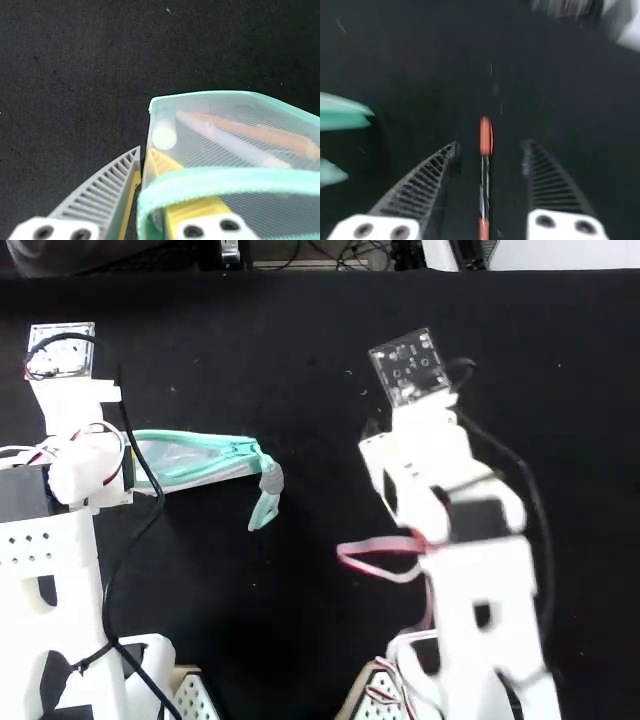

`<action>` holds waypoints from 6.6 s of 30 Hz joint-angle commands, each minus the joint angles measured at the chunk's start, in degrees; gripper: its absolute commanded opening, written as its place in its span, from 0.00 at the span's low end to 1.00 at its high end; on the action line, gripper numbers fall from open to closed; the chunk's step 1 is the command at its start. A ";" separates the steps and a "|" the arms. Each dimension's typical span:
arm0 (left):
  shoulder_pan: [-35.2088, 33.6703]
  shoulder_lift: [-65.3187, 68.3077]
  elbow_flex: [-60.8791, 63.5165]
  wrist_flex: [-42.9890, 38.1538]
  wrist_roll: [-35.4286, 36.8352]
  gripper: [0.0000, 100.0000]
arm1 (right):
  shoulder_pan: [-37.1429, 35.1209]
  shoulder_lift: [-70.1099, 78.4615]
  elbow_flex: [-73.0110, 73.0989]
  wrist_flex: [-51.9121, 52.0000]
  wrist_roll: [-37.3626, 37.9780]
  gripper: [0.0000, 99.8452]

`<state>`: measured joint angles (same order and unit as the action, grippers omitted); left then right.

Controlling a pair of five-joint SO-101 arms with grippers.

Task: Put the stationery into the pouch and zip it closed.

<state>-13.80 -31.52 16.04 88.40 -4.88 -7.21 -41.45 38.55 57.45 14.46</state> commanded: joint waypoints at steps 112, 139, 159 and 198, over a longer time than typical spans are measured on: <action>-1.36 1.05 8.22 -6.77 -0.88 0.03 | -39.65 -20.97 16.04 -57.58 2.46 0.01; -1.36 1.05 8.31 -6.77 -0.88 0.03 | -35.60 -21.67 -15.08 -2.37 2.46 0.22; -1.36 1.05 8.31 -6.95 -0.88 0.03 | -29.89 -26.33 22.81 -21.27 2.73 0.22; -1.01 0.62 7.96 -7.21 -0.53 0.03 | -28.04 -34.24 17.71 -22.07 9.23 0.01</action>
<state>-13.80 -31.69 19.74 83.56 -4.88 -32.44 -75.03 61.67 36.88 23.69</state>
